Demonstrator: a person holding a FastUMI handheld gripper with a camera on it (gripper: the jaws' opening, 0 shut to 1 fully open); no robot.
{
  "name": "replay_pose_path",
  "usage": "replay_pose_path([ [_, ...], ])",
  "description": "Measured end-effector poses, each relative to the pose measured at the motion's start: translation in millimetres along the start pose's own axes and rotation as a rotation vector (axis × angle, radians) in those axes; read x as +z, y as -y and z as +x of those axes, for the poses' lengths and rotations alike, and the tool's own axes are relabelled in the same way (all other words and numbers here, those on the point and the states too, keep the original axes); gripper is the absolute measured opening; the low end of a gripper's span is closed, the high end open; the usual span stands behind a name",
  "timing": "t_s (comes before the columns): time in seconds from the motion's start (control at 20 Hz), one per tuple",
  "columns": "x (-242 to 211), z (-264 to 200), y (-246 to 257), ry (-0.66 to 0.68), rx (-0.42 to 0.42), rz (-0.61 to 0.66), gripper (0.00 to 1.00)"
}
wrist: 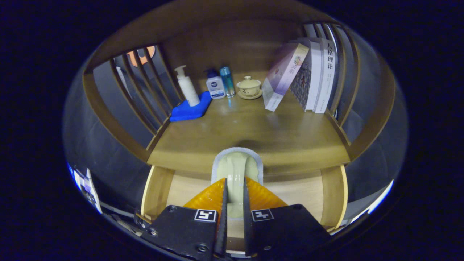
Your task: Pull open the drawer, take out the items inside it, and place them on the countertop above the cabinet.
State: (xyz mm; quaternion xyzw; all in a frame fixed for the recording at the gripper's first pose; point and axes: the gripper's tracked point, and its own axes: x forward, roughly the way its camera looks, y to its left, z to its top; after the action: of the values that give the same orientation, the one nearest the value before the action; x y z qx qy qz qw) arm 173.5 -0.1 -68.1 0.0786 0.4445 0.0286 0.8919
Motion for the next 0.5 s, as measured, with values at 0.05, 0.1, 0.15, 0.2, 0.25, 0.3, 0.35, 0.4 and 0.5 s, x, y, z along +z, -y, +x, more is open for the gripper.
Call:
replay_pose_path([
  [0.05,7.5,6.0,0.6,-0.006,-0.007,0.006,0.22],
  [0.1,14.7,11.0,0.2,-0.011,-0.005,0.011,0.22],
  [0.15,21.6,16.8,0.8,-0.016,-0.015,0.012,0.22],
  [0.2,28.2,22.4,4.2,-0.023,-0.028,0.004,0.22],
  [0.25,34.9,27.5,4.9,-0.028,-0.039,-0.002,0.22],
  [0.3,40.5,31.9,6.4,-0.03,-0.049,-0.003,0.22],
  [0.35,46.8,37.0,6.5,-0.034,-0.052,0.001,0.22],
  [0.4,50.5,40.4,6.6,-0.038,-0.055,0.01,0.22],
  [0.5,56.5,50.6,5.1,-0.048,-0.053,0.029,0.22],
])
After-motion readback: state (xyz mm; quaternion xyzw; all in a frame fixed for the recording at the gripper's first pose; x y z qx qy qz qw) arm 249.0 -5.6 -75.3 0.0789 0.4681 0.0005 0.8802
